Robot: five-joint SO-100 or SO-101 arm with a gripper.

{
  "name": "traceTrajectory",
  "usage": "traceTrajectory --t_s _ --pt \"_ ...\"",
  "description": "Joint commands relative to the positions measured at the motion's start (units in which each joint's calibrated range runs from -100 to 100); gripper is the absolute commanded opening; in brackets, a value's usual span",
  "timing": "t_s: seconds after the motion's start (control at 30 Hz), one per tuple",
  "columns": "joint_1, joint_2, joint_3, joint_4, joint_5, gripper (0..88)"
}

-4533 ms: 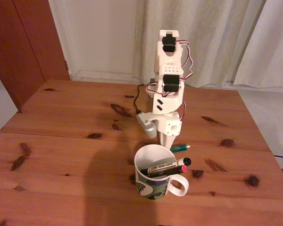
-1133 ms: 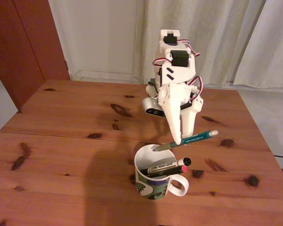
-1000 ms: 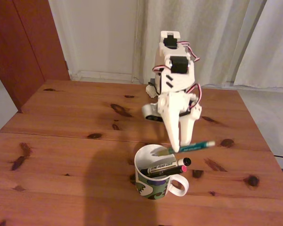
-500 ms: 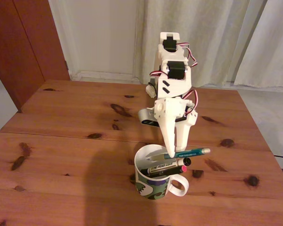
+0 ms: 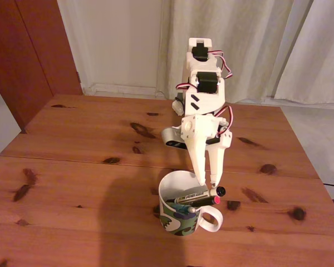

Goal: Clean up the desk and place the pens and markers into the cup

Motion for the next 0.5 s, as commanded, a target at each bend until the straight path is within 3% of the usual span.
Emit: traceTrajectory --t_s 0.0,0.1,0.27,0.47 --pt "1.22 -4.37 -0.40 -0.94 0.10 12.3" --pt "1.70 -11.65 0.32 -0.77 -0.89 10.8" --pt "1.46 -24.15 8.79 -1.20 -0.47 0.9" --pt "-2.48 -41.36 29.62 -0.77 9.53 0.9"
